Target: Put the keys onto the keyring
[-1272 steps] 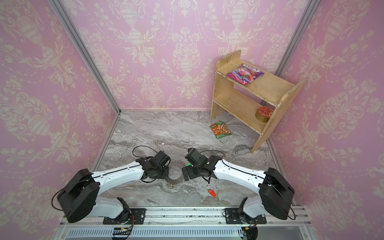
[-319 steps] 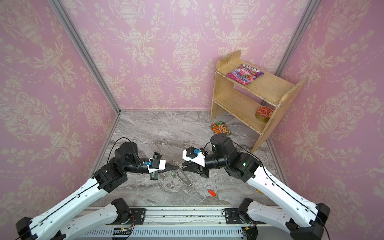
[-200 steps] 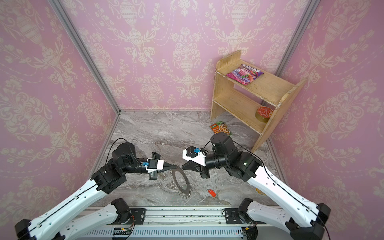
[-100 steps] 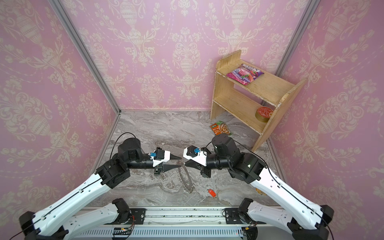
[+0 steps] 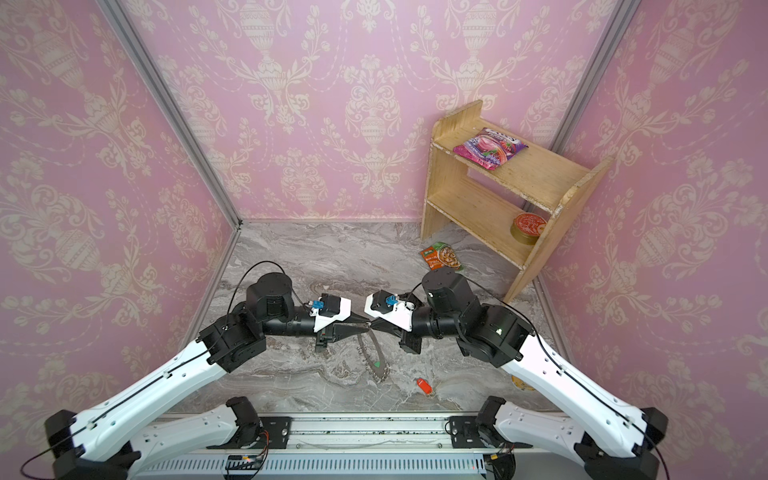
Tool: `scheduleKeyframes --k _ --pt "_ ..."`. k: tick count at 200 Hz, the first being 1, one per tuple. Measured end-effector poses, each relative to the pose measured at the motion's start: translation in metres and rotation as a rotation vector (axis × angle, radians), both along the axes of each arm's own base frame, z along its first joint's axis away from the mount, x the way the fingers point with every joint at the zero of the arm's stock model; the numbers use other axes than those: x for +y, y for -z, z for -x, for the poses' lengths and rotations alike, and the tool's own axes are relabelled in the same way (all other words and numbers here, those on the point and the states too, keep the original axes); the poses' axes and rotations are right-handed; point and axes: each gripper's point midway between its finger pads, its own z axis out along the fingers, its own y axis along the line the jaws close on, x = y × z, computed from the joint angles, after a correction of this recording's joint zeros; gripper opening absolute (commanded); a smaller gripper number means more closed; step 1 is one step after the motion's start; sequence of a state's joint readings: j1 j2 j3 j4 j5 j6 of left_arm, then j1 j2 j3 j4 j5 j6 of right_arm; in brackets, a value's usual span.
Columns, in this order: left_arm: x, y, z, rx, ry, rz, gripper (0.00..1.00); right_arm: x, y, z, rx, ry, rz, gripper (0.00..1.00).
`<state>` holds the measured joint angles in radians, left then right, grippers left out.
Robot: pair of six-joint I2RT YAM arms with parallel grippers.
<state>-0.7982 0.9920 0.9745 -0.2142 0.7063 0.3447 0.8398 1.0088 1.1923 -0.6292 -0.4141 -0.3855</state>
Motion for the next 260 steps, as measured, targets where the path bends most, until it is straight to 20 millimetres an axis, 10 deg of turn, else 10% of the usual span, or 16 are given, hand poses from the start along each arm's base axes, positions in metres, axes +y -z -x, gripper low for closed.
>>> scheduleKeyframes --k 90,123,260 --pt "-0.004 0.001 -0.002 0.013 -0.024 -0.028 0.0 -0.003 0.005 -0.001 0.0 0.012 0.025 0.0" --pt "-0.003 0.003 -0.001 0.011 -0.029 -0.041 0.0 -0.008 0.007 -0.013 -0.024 0.079 0.046 0.41" --pt "0.007 0.003 0.01 -0.083 -0.005 -0.02 0.0 -0.012 0.001 -0.008 -0.018 0.08 0.025 0.46"
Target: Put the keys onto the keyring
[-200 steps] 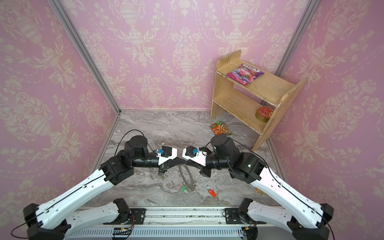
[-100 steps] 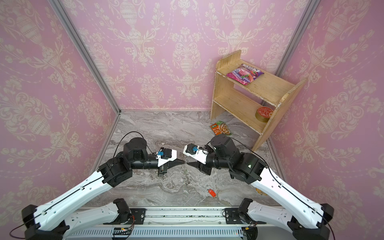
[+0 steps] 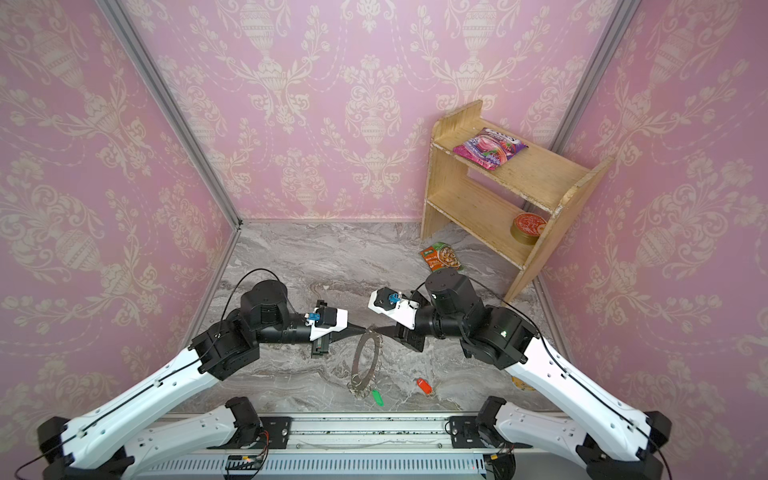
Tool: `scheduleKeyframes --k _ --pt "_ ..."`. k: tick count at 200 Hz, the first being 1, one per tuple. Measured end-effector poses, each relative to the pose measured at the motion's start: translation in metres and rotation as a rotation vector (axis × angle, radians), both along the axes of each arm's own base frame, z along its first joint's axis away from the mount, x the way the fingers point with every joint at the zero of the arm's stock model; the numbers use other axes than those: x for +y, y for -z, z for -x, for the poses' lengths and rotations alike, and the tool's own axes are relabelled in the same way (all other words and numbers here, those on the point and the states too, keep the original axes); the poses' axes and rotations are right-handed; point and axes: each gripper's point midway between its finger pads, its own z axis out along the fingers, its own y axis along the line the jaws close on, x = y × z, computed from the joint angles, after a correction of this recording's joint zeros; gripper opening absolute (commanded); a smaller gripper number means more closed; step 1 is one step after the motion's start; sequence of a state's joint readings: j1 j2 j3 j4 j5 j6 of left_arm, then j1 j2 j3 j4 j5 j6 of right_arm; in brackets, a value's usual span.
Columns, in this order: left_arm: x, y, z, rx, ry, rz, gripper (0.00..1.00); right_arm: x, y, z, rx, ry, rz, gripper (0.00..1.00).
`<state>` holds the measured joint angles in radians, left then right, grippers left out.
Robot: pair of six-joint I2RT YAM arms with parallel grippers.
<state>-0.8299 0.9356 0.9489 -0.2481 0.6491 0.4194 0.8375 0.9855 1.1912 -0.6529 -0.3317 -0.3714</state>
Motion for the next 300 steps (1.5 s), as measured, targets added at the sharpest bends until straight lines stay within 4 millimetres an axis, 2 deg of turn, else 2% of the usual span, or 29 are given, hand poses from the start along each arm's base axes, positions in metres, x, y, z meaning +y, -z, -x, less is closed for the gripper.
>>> scheduleKeyframes --k 40,85,135,176,196,219,300 --pt "0.0 0.0 0.002 -0.004 0.012 0.002 0.0 -0.003 0.008 0.014 0.03 -0.046 -0.011 0.44" --pt "-0.002 0.001 0.006 0.009 0.041 0.003 0.0 0.003 0.024 0.008 0.045 -0.039 0.002 0.37" --pt "-0.005 0.004 0.009 0.025 0.07 -0.001 0.0 0.008 0.012 0.006 0.006 -0.049 -0.046 0.33" --pt "-0.005 0.004 0.011 0.028 0.08 0.001 0.0 0.01 0.014 0.012 0.016 -0.079 -0.041 0.23" --pt "-0.005 0.002 0.012 0.028 0.088 0.005 0.0 0.013 0.018 0.014 0.03 -0.092 -0.034 0.09" --pt "-0.005 0.001 0.013 0.029 0.093 0.008 0.0 0.015 0.02 0.015 0.041 -0.103 -0.03 0.01" --pt "0.0 -0.002 0.017 0.01 0.093 0.003 0.0 0.013 0.015 0.017 0.104 -0.073 -0.064 0.0"
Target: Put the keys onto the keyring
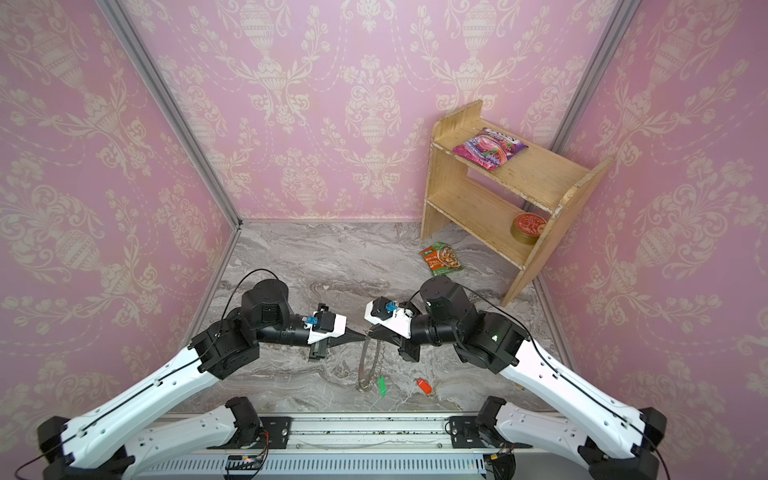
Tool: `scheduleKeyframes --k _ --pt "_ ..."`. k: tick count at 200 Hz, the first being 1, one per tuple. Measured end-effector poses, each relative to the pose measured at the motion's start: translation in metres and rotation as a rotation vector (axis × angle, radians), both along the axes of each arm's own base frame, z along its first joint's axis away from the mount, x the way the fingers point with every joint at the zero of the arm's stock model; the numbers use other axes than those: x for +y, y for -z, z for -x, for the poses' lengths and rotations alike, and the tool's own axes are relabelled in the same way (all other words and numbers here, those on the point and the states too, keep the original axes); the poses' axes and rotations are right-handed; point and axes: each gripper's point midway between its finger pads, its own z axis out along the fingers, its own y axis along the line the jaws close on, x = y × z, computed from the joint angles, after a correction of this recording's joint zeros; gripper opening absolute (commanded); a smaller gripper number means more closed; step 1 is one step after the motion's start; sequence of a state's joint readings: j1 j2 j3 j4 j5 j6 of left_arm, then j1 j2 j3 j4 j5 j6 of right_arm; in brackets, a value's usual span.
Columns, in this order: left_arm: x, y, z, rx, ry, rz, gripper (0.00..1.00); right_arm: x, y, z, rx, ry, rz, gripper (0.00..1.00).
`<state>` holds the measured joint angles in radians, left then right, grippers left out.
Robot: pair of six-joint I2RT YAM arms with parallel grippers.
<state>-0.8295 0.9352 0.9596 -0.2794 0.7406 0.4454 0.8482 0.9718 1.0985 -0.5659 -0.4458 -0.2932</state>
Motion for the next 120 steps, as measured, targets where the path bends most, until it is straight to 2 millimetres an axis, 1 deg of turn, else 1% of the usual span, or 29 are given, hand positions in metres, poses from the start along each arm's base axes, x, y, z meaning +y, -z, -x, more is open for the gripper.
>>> scheduleKeyframes --k 2,7,18,21,36,42,55,82,104,120 --pt "0.0 0.0 0.0 -0.002 0.0 0.0 0.0 0.0 -0.001 0.0 0.003 0.002 -0.003 0.0" --pt "0.0 -0.001 0.0 -0.006 -0.003 0.001 0.0 -0.001 -0.003 -0.001 0.013 0.013 -0.009 0.04" --pt "0.001 -0.001 -0.001 -0.017 -0.009 0.002 0.0 -0.003 -0.007 -0.004 0.037 0.038 -0.019 0.19" --pt "0.001 -0.001 -0.001 -0.016 -0.009 0.002 0.0 -0.003 -0.008 -0.006 0.043 0.048 -0.019 0.21" --pt "0.002 0.001 0.001 -0.007 0.001 -0.008 0.0 -0.007 -0.019 -0.022 0.049 0.121 -0.03 0.33" --pt "0.002 0.003 0.003 -0.004 0.006 -0.012 0.0 -0.008 -0.024 -0.028 0.051 0.152 -0.037 0.36" --pt "0.002 0.005 0.004 -0.002 0.01 -0.02 0.0 -0.009 -0.029 -0.039 0.056 0.201 -0.044 0.38" --pt "0.004 0.009 0.006 0.002 0.019 -0.036 0.0 -0.012 -0.029 -0.044 0.063 0.245 -0.038 0.38" --pt "0.005 0.007 0.008 -0.004 0.02 -0.032 0.0 -0.014 -0.028 -0.044 0.063 0.25 -0.032 0.39" --pt "0.008 0.003 0.01 -0.014 0.019 -0.021 0.0 -0.017 -0.029 -0.039 0.055 0.238 -0.032 0.39"
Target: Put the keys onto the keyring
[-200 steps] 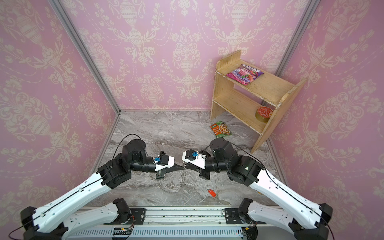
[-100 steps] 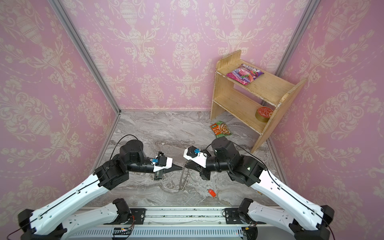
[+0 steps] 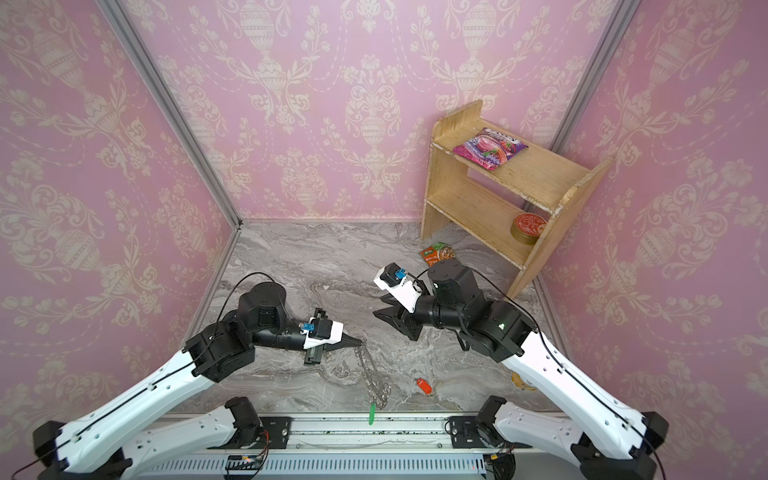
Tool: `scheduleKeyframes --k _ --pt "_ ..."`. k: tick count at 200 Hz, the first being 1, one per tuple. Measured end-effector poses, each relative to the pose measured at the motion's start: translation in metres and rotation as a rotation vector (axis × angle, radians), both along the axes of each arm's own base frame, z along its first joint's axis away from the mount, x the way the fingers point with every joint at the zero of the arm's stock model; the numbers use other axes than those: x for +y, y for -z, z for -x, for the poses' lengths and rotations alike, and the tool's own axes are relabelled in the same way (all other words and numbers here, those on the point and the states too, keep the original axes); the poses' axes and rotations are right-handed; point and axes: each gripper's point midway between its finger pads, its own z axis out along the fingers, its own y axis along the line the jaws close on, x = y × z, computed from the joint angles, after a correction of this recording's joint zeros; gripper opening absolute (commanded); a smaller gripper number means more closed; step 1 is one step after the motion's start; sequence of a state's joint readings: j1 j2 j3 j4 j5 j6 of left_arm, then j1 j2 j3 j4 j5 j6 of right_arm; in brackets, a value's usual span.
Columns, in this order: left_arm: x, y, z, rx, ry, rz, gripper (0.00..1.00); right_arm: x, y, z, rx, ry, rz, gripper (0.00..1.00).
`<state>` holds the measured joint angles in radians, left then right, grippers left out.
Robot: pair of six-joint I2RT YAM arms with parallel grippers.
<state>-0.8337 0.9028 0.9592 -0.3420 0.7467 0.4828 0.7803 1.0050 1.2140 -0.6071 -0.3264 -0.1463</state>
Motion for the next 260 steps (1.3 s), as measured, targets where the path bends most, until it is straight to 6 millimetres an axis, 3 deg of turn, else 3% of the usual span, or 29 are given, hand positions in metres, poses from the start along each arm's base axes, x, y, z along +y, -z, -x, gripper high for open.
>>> scheduleKeyframes --k 49,127,206,260 --pt "0.002 -0.007 0.002 -0.021 0.0 0.025 0.0 -0.005 0.007 0.03 -0.004 -0.113 -0.026 0.37" --pt "-0.003 -0.009 -0.003 -0.021 -0.004 0.046 0.0 0.01 0.012 0.052 -0.03 -0.26 -0.043 0.33" --pt "-0.011 -0.007 -0.009 0.02 -0.025 0.175 0.0 0.016 0.008 0.058 -0.058 -0.297 -0.073 0.25" --pt "-0.012 -0.019 -0.01 0.054 -0.032 0.298 0.0 0.018 0.006 0.06 -0.071 -0.309 -0.089 0.26"
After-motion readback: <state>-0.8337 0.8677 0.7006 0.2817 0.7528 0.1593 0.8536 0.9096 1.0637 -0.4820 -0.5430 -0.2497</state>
